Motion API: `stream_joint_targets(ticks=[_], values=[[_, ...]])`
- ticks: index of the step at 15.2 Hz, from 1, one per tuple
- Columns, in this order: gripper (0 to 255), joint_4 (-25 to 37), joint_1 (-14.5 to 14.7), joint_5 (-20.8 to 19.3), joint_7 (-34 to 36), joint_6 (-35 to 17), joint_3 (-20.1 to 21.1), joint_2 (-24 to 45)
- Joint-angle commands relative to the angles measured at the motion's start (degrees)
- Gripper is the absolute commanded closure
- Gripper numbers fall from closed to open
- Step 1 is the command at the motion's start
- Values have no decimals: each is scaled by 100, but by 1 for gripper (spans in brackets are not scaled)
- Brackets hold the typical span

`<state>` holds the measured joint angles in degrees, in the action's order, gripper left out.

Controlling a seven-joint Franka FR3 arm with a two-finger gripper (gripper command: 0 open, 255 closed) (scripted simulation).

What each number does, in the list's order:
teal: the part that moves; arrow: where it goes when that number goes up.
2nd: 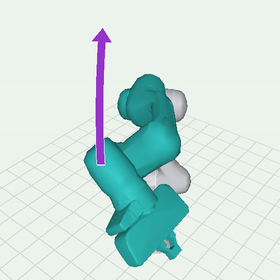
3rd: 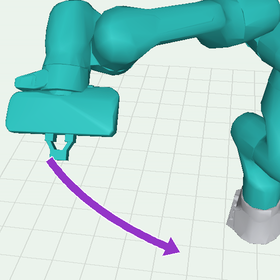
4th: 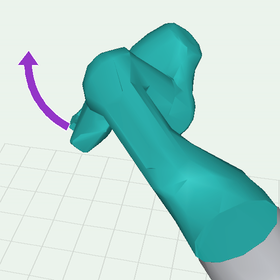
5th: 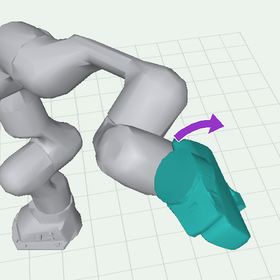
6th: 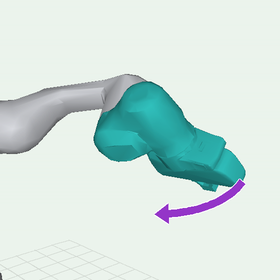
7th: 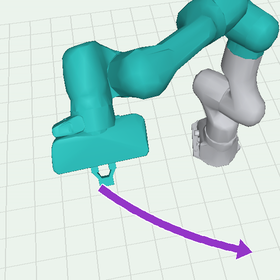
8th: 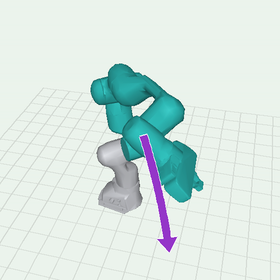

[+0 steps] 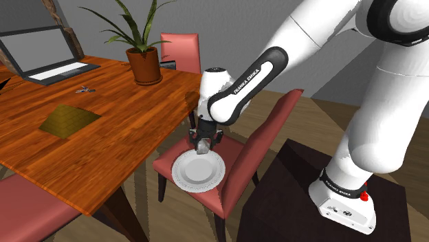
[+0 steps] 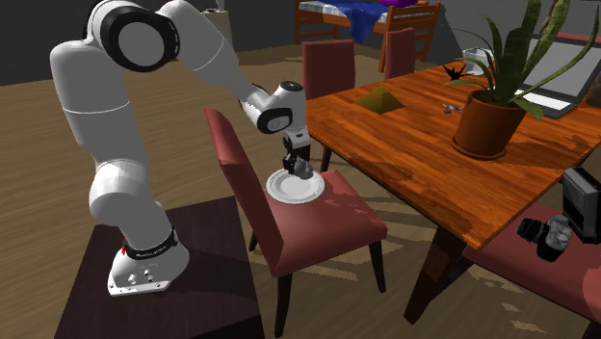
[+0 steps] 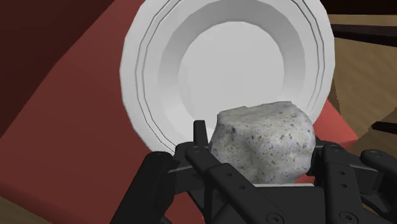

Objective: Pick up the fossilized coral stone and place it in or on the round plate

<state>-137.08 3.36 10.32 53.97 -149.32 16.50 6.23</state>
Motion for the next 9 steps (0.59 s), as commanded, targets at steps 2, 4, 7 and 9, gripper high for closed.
stream_joint_targets(ticks=[2, 4, 7, 9], values=[[255, 92, 248, -153, 520, -21, 135, 60], [255, 69, 261, -191, 533, -176, 124, 195], [255, 45, 289, -251, 553, -405, 94, 405], [255, 36, 356, -273, 554, -554, 27, 547]])
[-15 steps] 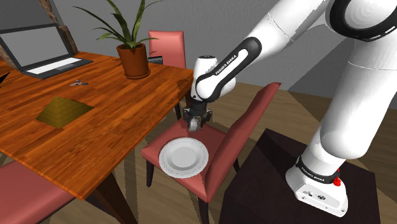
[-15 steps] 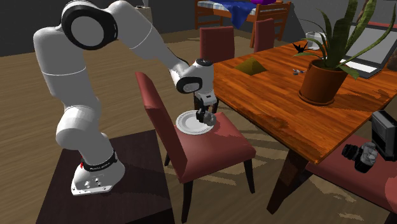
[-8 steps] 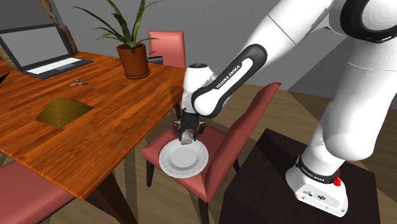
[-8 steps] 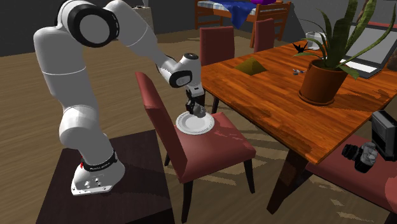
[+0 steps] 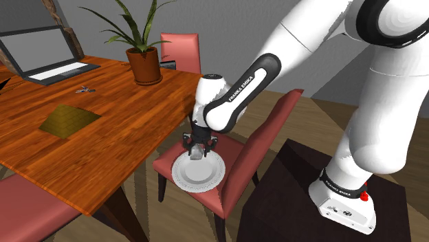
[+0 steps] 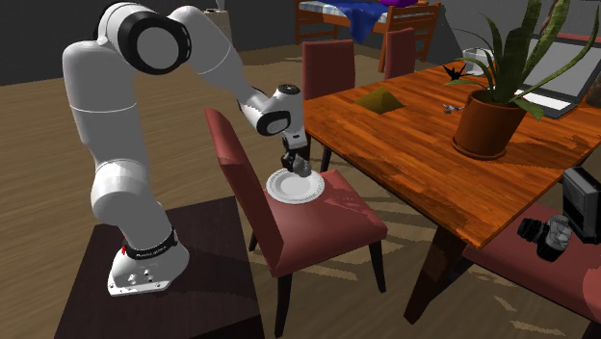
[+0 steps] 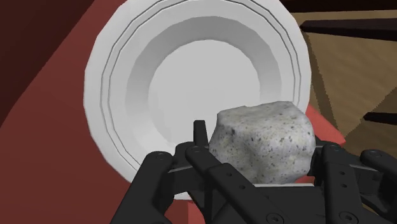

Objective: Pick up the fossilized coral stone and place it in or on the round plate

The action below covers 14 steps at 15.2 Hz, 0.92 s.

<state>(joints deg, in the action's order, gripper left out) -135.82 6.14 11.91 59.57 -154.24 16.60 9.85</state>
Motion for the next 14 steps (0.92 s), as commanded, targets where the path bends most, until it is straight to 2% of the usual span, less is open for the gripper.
stream_joint_targets(ticks=[1, 7, 14], values=[[255, -92, 137, -430, -16, -136, -41, 255], [255, -70, 672, -213, -222, -569, -548, 699], [255, -58, 1118, 103, -449, -544, -958, 681]])
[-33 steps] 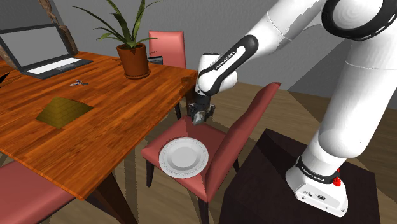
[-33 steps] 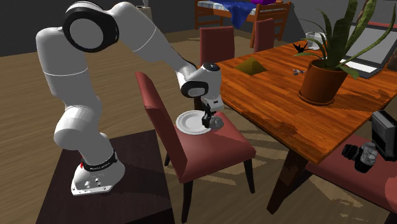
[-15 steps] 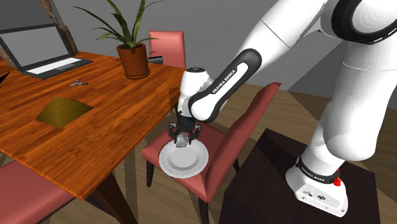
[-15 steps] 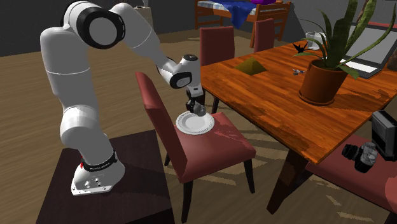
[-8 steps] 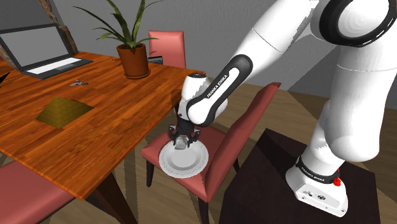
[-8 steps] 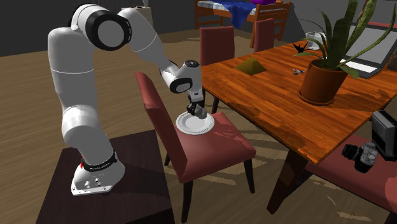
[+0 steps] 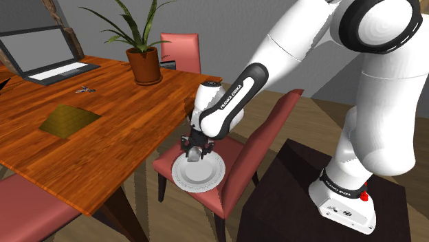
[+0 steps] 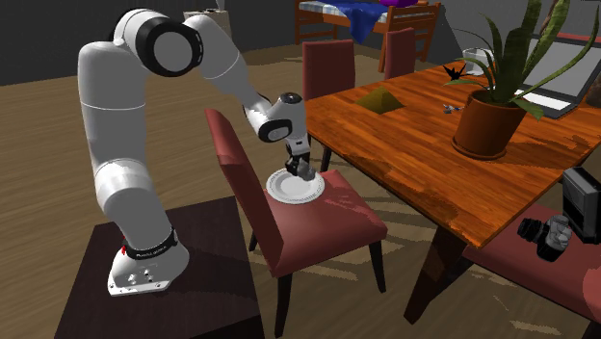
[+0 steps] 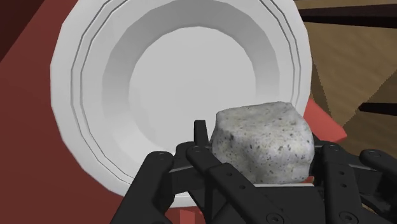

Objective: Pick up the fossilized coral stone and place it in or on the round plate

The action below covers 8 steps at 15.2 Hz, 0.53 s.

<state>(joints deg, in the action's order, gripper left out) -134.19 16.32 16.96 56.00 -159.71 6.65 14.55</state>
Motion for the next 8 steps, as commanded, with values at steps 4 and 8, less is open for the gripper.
stream_joint_targets(ticks=[4, 8], values=[[0, -544, 93, -289, -206, 96, 0, -194], [0, -261, 264, -315, -151, 178, -139, -1]])
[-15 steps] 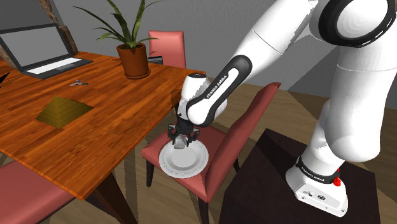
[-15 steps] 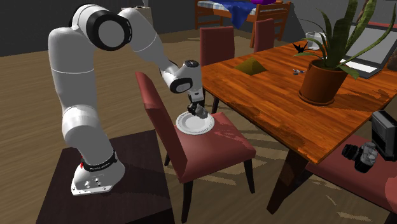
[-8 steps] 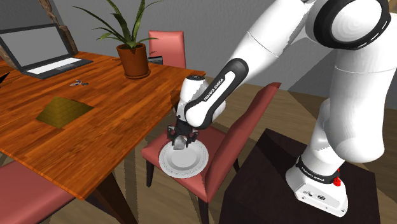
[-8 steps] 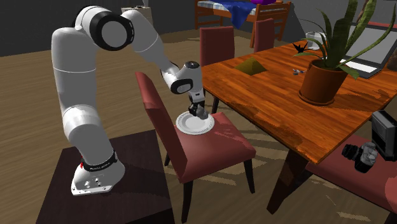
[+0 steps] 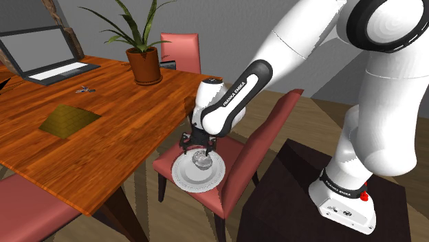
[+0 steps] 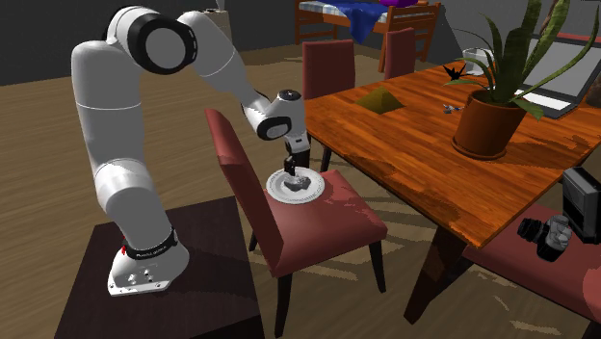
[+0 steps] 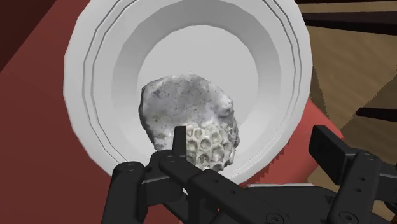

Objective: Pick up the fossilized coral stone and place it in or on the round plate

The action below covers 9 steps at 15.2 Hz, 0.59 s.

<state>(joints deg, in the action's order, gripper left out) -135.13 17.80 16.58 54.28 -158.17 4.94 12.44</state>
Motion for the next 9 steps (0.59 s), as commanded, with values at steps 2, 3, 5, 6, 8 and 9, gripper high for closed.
stream_joint_targets(ticks=[2, 3, 5, 6, 8, 9], values=[[0, -233, 174, -312, 52, 367, -77, -194], [0, -250, 214, -327, 64, 506, -138, -348], [0, -249, 268, -310, 52, 508, -191, -349], [0, -249, 290, -303, 47, 509, -212, -349], [0, -248, 344, -286, 35, 511, -265, -349], [0, -248, 374, -277, 28, 512, -295, -349]])
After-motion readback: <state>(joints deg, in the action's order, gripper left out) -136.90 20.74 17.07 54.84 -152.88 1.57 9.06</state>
